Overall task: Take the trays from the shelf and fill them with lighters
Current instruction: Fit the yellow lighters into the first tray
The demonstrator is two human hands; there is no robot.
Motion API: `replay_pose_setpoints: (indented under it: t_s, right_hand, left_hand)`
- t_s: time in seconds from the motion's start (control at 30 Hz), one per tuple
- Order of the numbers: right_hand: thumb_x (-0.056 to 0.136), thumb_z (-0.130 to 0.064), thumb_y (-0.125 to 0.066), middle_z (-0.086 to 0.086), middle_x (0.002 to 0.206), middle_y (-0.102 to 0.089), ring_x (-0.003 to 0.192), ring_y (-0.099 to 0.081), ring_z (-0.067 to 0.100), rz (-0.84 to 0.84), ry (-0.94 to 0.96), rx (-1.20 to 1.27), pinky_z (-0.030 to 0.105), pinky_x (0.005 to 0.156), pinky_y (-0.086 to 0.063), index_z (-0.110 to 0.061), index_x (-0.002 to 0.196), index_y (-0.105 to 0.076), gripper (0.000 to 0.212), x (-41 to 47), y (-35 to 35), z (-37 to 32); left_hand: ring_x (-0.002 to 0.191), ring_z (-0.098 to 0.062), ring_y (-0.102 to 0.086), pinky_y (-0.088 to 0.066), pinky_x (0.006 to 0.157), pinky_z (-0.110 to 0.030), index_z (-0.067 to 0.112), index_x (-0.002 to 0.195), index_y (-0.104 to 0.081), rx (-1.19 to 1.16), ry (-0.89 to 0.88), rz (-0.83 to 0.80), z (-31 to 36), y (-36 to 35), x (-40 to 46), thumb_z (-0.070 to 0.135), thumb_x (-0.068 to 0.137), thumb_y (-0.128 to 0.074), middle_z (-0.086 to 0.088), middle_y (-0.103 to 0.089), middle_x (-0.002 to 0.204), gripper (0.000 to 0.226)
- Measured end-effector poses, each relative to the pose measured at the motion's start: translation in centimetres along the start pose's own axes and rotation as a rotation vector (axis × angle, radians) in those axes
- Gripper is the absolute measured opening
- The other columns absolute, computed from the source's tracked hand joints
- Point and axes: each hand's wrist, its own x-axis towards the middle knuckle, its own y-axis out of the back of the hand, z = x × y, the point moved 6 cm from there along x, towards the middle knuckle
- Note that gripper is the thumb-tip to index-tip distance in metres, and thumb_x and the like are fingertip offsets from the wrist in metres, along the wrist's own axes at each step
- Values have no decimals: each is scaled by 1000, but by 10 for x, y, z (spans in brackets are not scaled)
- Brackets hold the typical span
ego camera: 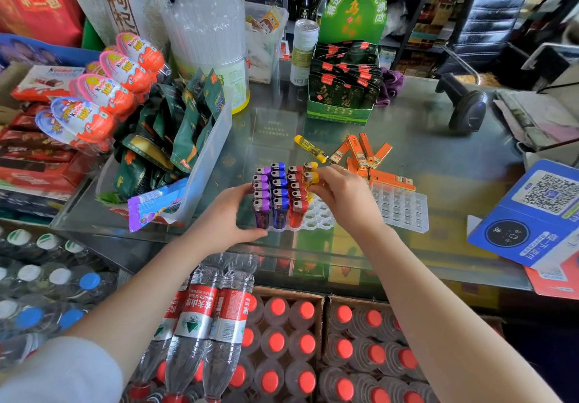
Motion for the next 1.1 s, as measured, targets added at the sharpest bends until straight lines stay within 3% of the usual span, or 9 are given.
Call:
replay_pose_setpoints:
  t_s: [0.13,0.27,0.43,0.53,0.67,0.87,0.97,1.1]
  right_hand:
    - [83,-18,-60,14,72,-58,58,-53,27,-32,28,-3,33,51,-43,5,87,-59,23,-4,6,2]
    - [84,-28,-55,14,70,-57,55,-52,29,-76,59,-102,36,45,-43,1,79,-54,30,3,7,3]
    - [86,-20,-61,15,73,-56,61,-46,25,-252,112,-120,36,54,-41,0,78,-52,23,17,4,-4]
    - [85,-24,-63,8,72,-56,63,-52,26,-237,3,-96,35,56,-45,-4,77,-51,25,14,1,7]
    - [81,-32,-66,6,93,-66,84,-62,24,-246,-133,-88,34,68,-52,-7,93,-60,28,-1,-6,23]
    - [90,-26,-53,10,118,-56,109,-47,30,-114,-406,-295,42,89,-41,-10,114,-57,29,-23,2,61]
    - [91,-22,-51,11,119,-53,112,-44,32,-173,-463,-338,43,87,-42,-10,113,-59,27,-22,1,65]
    - [91,-31,-52,10,117,-48,111,-44,31,-239,-529,-218,40,78,-46,-14,106,-66,27,-19,-3,62]
  left_hand:
    - [113,-10,-49,-39,95,-31,27,122,-47,-1,3,-1,-1,-1,0,32,64,-78,11,-55,120,67]
    - [108,-7,-50,-39,90,-28,29,116,-50,-12,-20,0,3,1,1,29,64,-79,15,-56,112,60]
    - [106,-8,-51,-42,89,-29,33,111,-49,-1,-22,-12,2,1,1,33,63,-78,15,-57,109,56]
    - [101,-4,-51,-39,83,-22,37,106,-48,-19,-29,-4,6,2,1,27,64,-79,20,-56,103,53]
    - [109,-7,-50,-39,90,-28,31,116,-49,-5,-13,-13,3,2,0,31,64,-79,15,-55,112,59]
    - [108,-2,-46,-36,90,-23,31,117,-48,-5,8,-24,7,2,-2,30,66,-78,21,-52,112,59]
    - [102,3,-46,-32,82,-8,33,111,-50,-16,9,-26,11,5,-1,25,66,-79,30,-49,103,54]
    - [101,6,-44,-31,83,-11,33,114,-48,-26,8,-26,13,5,-2,24,66,-78,32,-46,104,57]
